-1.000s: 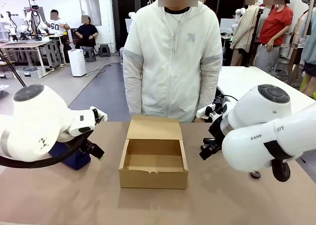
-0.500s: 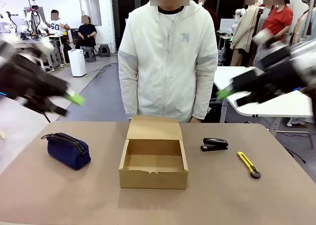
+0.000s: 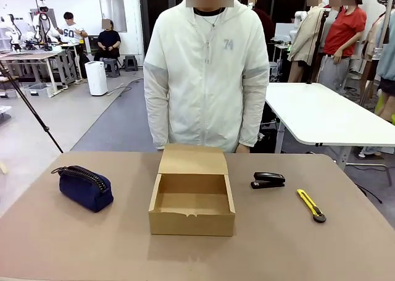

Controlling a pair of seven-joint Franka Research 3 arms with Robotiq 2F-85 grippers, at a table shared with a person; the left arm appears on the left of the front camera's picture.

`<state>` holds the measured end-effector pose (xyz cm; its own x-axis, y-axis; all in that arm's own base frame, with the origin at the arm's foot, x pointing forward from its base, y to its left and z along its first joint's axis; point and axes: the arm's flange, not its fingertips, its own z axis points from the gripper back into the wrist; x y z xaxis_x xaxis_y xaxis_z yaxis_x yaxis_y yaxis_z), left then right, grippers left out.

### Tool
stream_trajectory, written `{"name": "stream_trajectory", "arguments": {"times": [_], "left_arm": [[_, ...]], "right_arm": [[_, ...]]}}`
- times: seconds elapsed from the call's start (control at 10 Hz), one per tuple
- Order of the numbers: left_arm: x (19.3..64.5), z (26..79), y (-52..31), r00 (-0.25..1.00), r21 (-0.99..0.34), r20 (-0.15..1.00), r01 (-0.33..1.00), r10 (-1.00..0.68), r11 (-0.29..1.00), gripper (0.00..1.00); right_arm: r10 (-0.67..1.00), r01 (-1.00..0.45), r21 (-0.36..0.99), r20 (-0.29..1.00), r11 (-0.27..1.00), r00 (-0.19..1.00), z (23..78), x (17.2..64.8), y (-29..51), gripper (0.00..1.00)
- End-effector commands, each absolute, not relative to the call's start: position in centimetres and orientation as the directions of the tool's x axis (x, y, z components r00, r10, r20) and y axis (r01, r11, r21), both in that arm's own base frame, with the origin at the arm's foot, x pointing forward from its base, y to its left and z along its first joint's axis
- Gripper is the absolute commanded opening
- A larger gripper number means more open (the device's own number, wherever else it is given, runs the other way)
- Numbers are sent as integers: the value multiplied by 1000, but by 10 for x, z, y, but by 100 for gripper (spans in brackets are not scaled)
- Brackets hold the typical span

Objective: Pack the items into the box.
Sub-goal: Pick up the item indicated by the person and place it inside the Mailer Box.

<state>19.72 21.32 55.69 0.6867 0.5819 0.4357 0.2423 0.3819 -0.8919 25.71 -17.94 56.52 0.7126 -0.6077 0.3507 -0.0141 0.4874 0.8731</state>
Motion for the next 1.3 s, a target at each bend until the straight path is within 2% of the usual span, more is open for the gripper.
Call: {"name": "stream_trajectory", "arguments": {"times": [0.0,0.1,0.2,1.2], "left_arm": [[169,457,188,634,-928,372,249,678,276,100],[169,444,193,613,-939,343,205,712,275,100],[180,528,248,648,-921,385,218,658,324,100],[180,528,248,648,-921,385,218,658,324,100]], "right_arm": [[-690,58,944,196,325,697,482,251,-173,100],[-729,73,947,190,313,658,471,249,-179,100],[-667,55,911,257,408,699,536,258,-207,100],[-667,55,911,257,408,699,536,258,-207,100]]}}
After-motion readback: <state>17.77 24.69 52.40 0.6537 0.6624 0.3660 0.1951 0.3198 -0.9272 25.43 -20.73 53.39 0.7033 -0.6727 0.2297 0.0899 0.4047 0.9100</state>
